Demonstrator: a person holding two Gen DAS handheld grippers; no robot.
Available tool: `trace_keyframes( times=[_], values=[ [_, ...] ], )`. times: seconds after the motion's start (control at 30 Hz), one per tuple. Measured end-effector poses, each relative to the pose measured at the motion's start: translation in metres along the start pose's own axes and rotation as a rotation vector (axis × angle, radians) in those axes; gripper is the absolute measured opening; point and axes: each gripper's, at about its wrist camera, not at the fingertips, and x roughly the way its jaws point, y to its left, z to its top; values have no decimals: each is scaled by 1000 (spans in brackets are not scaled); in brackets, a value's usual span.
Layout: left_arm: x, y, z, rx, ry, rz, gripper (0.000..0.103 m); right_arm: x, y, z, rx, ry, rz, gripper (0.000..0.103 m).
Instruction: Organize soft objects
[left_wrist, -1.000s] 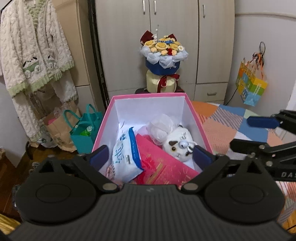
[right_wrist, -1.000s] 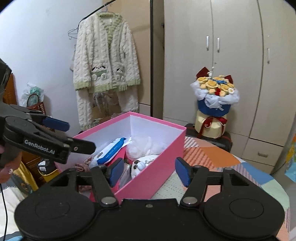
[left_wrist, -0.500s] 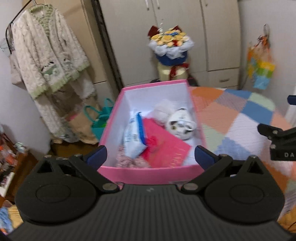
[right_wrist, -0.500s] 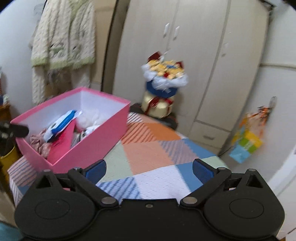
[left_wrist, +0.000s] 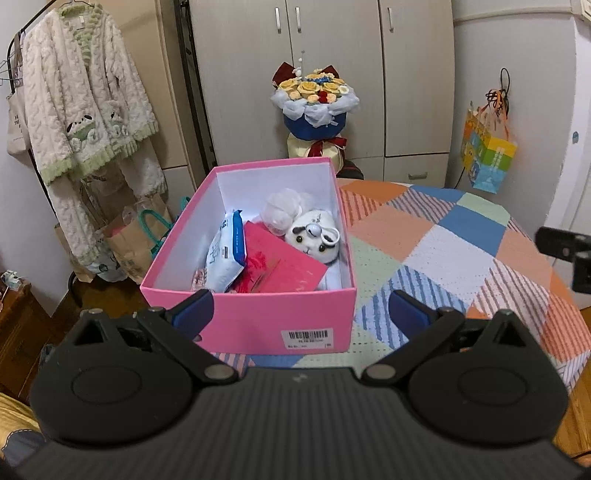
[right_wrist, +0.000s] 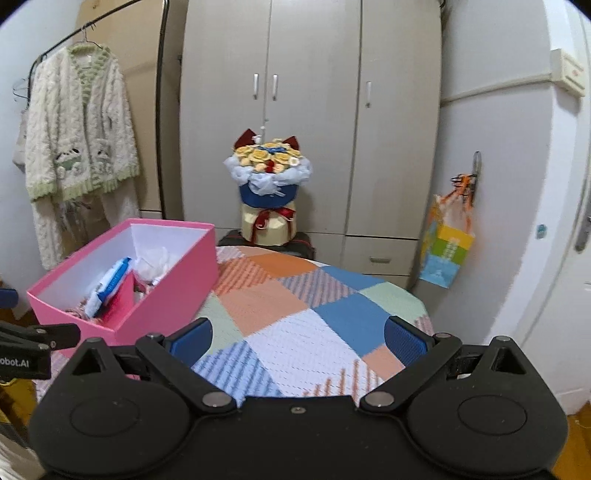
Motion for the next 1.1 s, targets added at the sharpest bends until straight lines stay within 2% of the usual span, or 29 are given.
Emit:
trace_keyframes(
  times=[0.1, 0.27, 0.63, 1.1],
  values=[
    [0, -2, -3, -1, -8, 20, 102, -6, 6, -5, -42, 2, -20, 101],
    [2, -2, -6, -8, -4, 18, 102, -6, 3, -8, 21, 47, -1, 101],
    [6, -9, -10, -20, 23, 35, 102, -15, 15, -17, 0, 56, -65, 101],
    [-10, -24, -22, 7, -32, 46, 102, -31, 10, -33, 10, 49, -74, 101]
  ],
)
